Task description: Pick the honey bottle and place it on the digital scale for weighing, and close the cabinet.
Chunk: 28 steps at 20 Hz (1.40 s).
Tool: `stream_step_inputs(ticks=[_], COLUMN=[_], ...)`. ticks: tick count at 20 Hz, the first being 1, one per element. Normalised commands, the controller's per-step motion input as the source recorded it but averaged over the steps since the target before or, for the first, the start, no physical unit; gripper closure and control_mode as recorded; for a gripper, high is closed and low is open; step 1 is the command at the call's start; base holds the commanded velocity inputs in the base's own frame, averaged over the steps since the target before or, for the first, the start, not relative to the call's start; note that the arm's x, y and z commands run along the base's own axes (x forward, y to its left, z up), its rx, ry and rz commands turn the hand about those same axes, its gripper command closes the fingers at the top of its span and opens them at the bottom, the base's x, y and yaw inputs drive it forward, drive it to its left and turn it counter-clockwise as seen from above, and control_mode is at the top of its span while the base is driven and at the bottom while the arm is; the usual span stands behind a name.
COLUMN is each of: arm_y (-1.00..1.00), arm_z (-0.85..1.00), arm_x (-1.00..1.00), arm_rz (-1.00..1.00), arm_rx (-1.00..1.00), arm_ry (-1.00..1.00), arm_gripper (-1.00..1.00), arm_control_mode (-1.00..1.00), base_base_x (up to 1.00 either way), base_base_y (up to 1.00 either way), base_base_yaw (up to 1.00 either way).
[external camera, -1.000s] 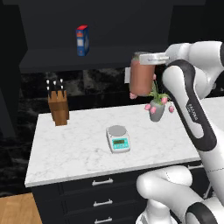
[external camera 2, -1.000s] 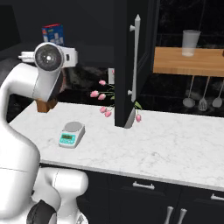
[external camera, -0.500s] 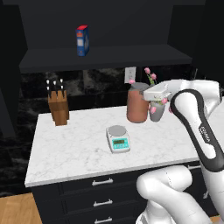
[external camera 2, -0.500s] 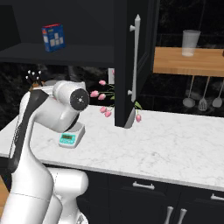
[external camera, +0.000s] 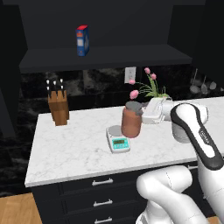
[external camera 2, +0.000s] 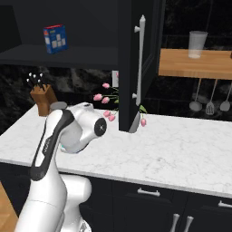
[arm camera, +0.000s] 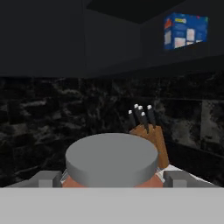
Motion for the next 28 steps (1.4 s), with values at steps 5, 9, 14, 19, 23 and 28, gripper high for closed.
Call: stream_step_inputs(ticks=[5, 9, 14, 19, 23, 28], arm_y=[-0.02, 0.00, 0.00, 0.00, 0.00, 0.00], arm_z=[-0.45, -0.05, -0.01, -0.17, -0.03, -0.04], arm_x=[0.32, 0.47, 0.43, 0.32, 0.11, 0.00], arm_rz=[0.06, 0.01, 0.00, 0.00, 0.00, 0.00], arm_rx=[0.00, 0.04, 0.01, 0.00, 0.00, 0.00], arm_ry=[-0.12, 0.03, 0.08, 0.03, -0.07, -0.07], arm_gripper=[1.00, 1.00, 1.00, 1.00, 1.00, 1.00], arm_control_mode=[-1.00, -1.00, -1.00, -1.00, -1.00, -1.00], base_base_x=[0.00, 0.00, 0.00, 0.00, 0.00, 0.00], base_base_y=[0.00, 0.00, 0.00, 0.00, 0.00, 0.00], base_base_yaw=[0.00, 0.00, 0.00, 0.00, 0.00, 0.00])
